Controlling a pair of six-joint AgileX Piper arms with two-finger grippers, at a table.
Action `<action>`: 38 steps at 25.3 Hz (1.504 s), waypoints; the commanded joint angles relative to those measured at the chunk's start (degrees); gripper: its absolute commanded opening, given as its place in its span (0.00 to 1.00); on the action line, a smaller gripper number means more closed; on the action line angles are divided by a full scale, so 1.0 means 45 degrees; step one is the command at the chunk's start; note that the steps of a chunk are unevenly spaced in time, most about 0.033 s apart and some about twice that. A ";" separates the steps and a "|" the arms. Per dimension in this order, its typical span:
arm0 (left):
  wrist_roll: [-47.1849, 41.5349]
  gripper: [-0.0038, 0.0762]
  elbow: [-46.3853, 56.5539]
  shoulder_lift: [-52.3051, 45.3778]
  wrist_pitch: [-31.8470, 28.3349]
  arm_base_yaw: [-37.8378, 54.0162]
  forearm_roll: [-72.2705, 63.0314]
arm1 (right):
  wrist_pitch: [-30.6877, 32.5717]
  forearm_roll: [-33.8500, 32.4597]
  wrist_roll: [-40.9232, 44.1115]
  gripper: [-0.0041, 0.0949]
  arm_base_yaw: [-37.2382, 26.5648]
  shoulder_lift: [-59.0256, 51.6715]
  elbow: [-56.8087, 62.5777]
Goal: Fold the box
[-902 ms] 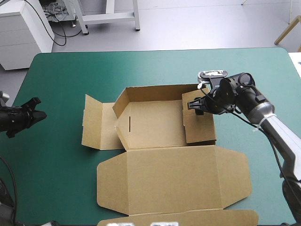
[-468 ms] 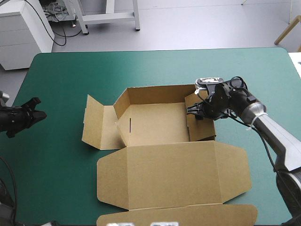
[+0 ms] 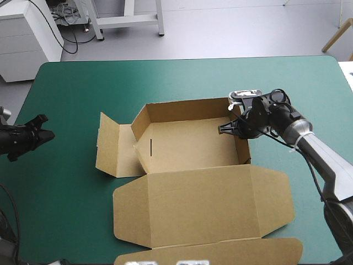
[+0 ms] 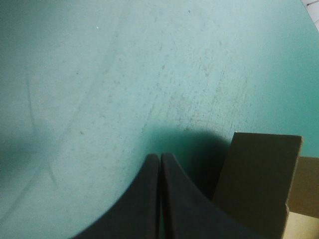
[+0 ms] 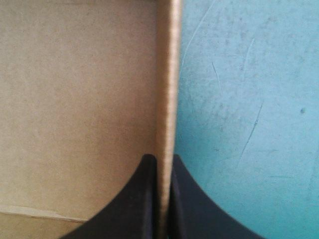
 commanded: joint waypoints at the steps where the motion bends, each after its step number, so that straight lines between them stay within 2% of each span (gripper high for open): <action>1: 0.0347 0.04 -0.0313 -0.0524 0.0225 0.0003 -0.0846 | -0.0045 -0.0046 -0.0294 0.02 -0.0051 -0.1310 -0.1119; 10: 0.2185 0.04 -0.0313 -0.0524 0.0716 0.0003 -0.1355 | 0.1667 -0.0102 -0.1241 0.02 -0.0051 -0.3950 -0.3173; 18: 0.2367 0.06 -0.0313 -0.0524 0.0802 0.0003 -0.1332 | 0.1803 -0.0130 -0.1827 0.02 -0.0051 -0.5817 -0.3372; 20: 0.2428 0.13 -0.0313 -0.0524 0.0898 0.0003 -0.1332 | 0.1805 -0.0130 -0.1917 0.02 -0.0051 -0.5939 -0.3372; 22: 0.2983 0.26 -0.0313 -0.0524 0.1035 0.0003 -0.1389 | 0.1829 -0.0130 -0.1917 0.02 -0.0051 -0.5936 -0.3372; 25: 0.3200 0.55 -0.0313 -0.0524 0.1055 0.0003 -0.1389 | 0.1829 0.0017 -0.1895 0.02 -0.0051 -0.5936 -0.3372; 26: 0.2521 0.71 -0.0313 -0.0524 0.1084 0.0003 -0.1389 | 0.1829 0.0179 -0.1895 0.02 -0.0051 -0.5910 -0.3372; 27: 0.2521 0.76 -0.0313 -0.0497 0.1259 0.0003 -0.1560 | 0.1829 0.0243 -0.1895 0.02 -0.0051 -0.5886 -0.3372; 28: 0.2904 0.80 -0.0313 -0.0442 0.2097 0.0003 -0.1899 | 0.1775 0.0265 -0.1895 0.02 -0.0051 -0.5856 -0.3372; 30: 0.3832 0.80 -0.0313 -0.0363 0.3367 0.0003 -0.2401 | 0.1565 0.0658 -0.1895 0.02 -0.0051 -0.5731 -0.3372; 32: 0.4748 0.80 -0.0264 -0.0446 0.4013 -0.0076 -0.2957 | 0.1289 0.1490 -0.2124 0.02 -0.0051 -0.5506 -0.3372; 34: 0.5039 0.80 -0.0114 -0.0692 0.4013 -0.0630 -0.3496 | 0.0983 0.2347 -0.2534 0.02 -0.0051 -0.5131 -0.3372; 38: 0.5309 0.80 -0.0059 -0.1115 0.4013 -0.2537 -0.3841 | 0.0371 0.2490 -0.2534 0.02 -0.0051 -0.4285 -0.3372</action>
